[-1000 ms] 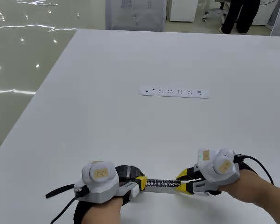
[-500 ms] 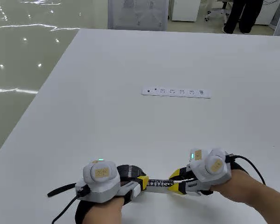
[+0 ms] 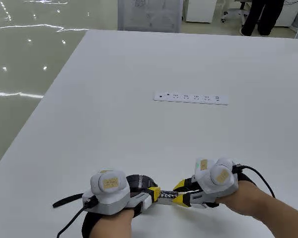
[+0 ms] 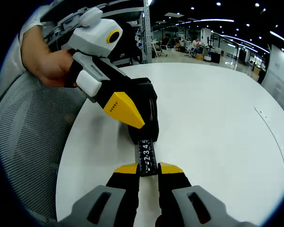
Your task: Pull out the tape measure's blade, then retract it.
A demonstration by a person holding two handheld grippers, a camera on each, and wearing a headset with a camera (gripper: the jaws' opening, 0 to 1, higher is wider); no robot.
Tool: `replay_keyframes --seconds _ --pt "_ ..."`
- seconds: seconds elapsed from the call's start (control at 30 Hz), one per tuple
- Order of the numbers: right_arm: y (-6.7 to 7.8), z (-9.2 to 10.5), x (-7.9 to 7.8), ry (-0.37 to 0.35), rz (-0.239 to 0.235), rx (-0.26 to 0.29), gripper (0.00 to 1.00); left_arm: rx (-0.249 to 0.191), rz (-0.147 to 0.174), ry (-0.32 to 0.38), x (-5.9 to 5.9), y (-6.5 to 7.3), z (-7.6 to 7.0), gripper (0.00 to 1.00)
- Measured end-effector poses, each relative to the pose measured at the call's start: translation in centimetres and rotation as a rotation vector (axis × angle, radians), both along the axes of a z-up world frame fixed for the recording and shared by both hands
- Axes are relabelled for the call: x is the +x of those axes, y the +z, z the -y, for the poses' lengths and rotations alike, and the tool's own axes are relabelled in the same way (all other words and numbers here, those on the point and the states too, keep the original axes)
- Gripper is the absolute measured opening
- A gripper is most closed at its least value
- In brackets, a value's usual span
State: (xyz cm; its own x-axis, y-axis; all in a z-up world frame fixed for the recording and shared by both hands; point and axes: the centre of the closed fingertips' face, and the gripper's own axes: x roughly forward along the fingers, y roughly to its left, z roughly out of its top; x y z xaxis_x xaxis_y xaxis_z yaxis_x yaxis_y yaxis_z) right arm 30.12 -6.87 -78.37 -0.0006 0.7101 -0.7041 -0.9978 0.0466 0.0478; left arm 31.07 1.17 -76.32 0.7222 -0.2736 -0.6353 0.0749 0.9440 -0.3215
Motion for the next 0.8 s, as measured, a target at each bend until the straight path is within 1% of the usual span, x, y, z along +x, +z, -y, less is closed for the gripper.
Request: replay_keyframes --seconds 0.27,0.4,0.5,0.63,0.8 --pt "0.0 -0.5 -0.1 0.002 -0.003 0.002 0.11 0.0 0.001 0.0 0.0 0.0 0.0 0.58" --pt "-0.1 -1.5 -0.1 0.012 -0.004 0.004 0.11 0.0 0.001 0.001 0.0 0.0 0.0 0.58" --pt "-0.1 -1.5 -0.1 0.013 -0.003 0.004 0.11 0.0 0.001 0.001 0.0 0.0 0.0 0.58" --pt "-0.2 -2.4 -0.1 0.021 -0.005 0.007 0.11 -0.002 0.001 0.002 0.0 0.0 0.0 0.58" --pt "-0.2 -3.0 -0.2 0.028 -0.007 0.009 0.11 -0.003 0.001 0.001 0.0 0.0 0.0 0.58"
